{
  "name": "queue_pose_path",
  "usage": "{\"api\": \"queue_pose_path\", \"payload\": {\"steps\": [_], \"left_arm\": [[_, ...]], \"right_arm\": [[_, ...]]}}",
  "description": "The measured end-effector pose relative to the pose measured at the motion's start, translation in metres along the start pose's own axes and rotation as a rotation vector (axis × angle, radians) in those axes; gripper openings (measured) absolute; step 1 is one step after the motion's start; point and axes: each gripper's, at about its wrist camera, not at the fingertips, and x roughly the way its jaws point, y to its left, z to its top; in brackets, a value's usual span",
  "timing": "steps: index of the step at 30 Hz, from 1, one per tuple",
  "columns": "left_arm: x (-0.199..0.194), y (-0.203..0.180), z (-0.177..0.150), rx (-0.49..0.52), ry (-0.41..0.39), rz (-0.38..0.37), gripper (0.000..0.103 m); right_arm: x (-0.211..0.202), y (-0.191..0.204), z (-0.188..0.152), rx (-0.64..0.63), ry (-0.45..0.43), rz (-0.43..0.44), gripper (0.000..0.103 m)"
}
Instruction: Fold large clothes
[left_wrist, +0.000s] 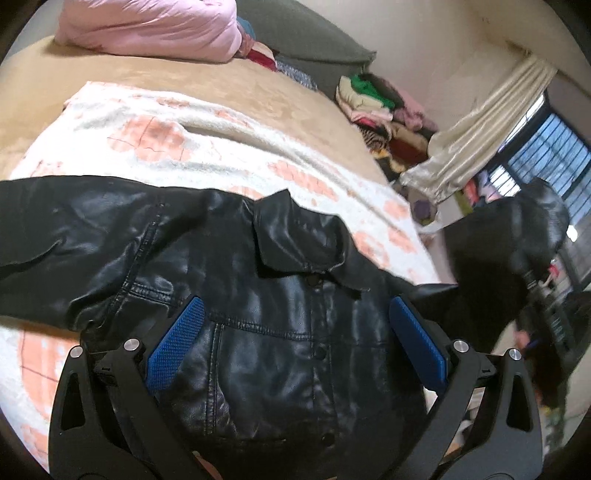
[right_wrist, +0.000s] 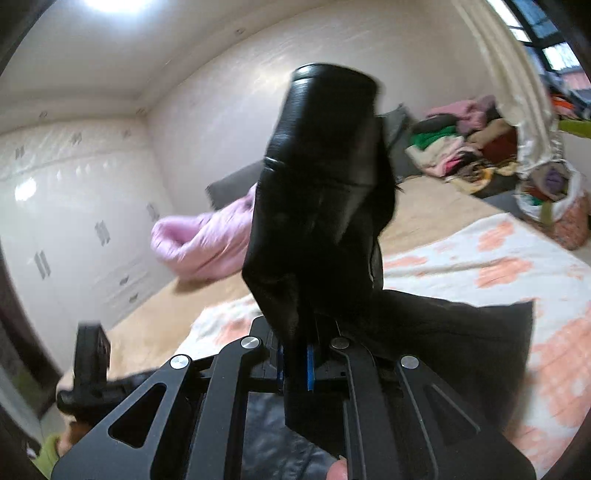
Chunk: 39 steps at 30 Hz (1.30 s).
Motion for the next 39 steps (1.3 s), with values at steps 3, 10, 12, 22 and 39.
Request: {"api": "queue_pose_path", "payload": {"steps": [3, 10, 12, 22, 39], "left_arm": [[-0.011, 0.008, 0.003, -0.029, -0.024, -0.040, 0.094], [-0.023, 0.026, 0.003, -0.055, -0.055, -0.075, 0.094], [-0.020, 0.033, 0.003, -0.073, -0.044, -0.111, 0.094], [0.009, 0.061, -0.006, -0.196, 0.060, -0.183, 0.094], [0.062, 0.064, -0.029, -0.126, 0.193, 0.025, 0.037]], "right_arm": [[0.025, 0.023, -0.021, -0.034, 0.054, 0.019, 0.007], [0.081, 0.063, -0.079, -0.092, 0.192, 0.025, 0.007], [0.091, 0.074, -0.097, -0.110, 0.235, 0.023, 0.007], [0.125, 0.097, -0.165, -0.200, 0.442, -0.001, 0.014], [0.061, 0.090, -0.171, -0.126, 0.479, 0.063, 0.094]]}}
